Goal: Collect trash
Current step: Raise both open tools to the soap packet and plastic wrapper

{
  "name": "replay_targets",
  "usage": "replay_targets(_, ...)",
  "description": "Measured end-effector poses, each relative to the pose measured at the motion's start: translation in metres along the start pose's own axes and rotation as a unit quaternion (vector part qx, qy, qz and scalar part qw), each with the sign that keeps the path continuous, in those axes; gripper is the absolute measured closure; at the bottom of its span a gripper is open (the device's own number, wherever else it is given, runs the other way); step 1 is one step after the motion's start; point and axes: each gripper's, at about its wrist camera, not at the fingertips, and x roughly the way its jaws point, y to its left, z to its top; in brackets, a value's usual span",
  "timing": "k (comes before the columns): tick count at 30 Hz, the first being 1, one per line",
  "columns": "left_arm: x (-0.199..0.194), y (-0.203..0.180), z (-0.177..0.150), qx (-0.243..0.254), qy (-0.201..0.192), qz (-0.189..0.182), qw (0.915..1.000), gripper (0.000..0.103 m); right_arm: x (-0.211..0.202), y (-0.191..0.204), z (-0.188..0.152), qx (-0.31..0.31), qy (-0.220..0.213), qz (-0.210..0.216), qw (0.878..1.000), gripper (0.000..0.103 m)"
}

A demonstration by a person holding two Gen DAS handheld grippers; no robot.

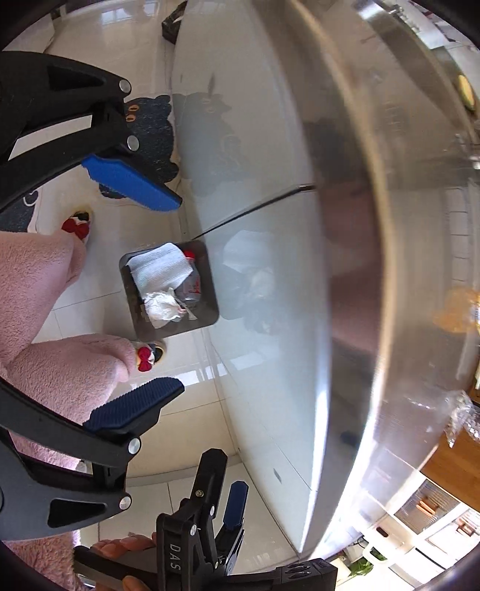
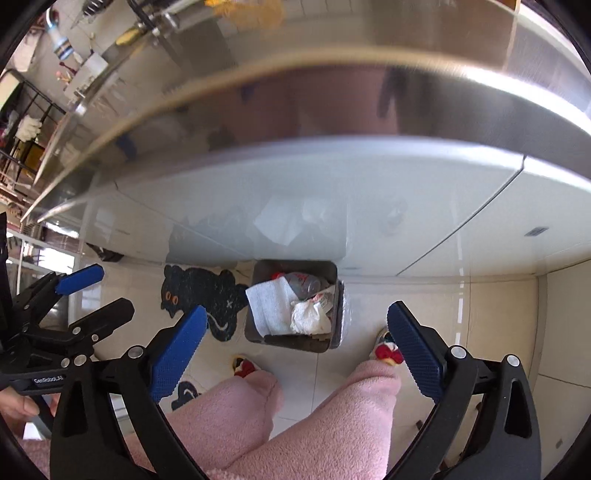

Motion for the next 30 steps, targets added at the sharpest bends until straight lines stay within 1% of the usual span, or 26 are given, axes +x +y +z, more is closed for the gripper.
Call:
replay_targets(3, -0.029, -0.005, 0.02, 0.004, -0.028, -0.002, 0.9996, 0.008, -0.036, -0.008, 0.016, 0.014, -0.02, 0.01, 1.0, 0.004)
replay_targets(9, -0.077, -0.011, 0.062, 0.0, -0.09, -0.011, 0.9959, 0.008, -0.1, -0.025, 0.047, 0.046, -0.073, 0.032, 0.996, 0.004)
replay_targets(12, -0.089, -0.01, 0.09, -0.002, -0.117, -0.007, 0.9931, 0.008, -0.123, -0.037, 0.072, 0.058, -0.104, 0.03, 0.992, 0.003)
replay_targets(14, -0.089, -0.012, 0.111, 0.0, -0.133, 0.0, 0.9912, 0.008, -0.135, -0.044, 0.091, 0.059, -0.127, 0.017, 0.99, 0.004)
replay_targets(17, -0.09, -0.017, 0.142, 0.009, -0.152, 0.006, 0.9883, 0.008, -0.143, -0.054, 0.12, 0.06, -0.155, -0.004, 0.986, 0.004)
replay_targets(21, -0.084, -0.027, 0.184, 0.026, -0.168, 0.023, 0.9851, 0.008, -0.144, -0.068, 0.161, 0.059, -0.18, -0.031, 0.981, 0.004)
replay_targets(26, -0.063, -0.034, 0.223, 0.028, -0.167, 0.026, 0.9852, 0.008, -0.13, -0.086, 0.209, 0.067, -0.194, -0.044, 0.978, 0.004)
replay_targets(30, -0.045, -0.039, 0.248, 0.028, -0.163, 0.032, 0.9856, 0.008, -0.114, -0.094, 0.239, 0.069, -0.198, -0.057, 0.976, 0.004)
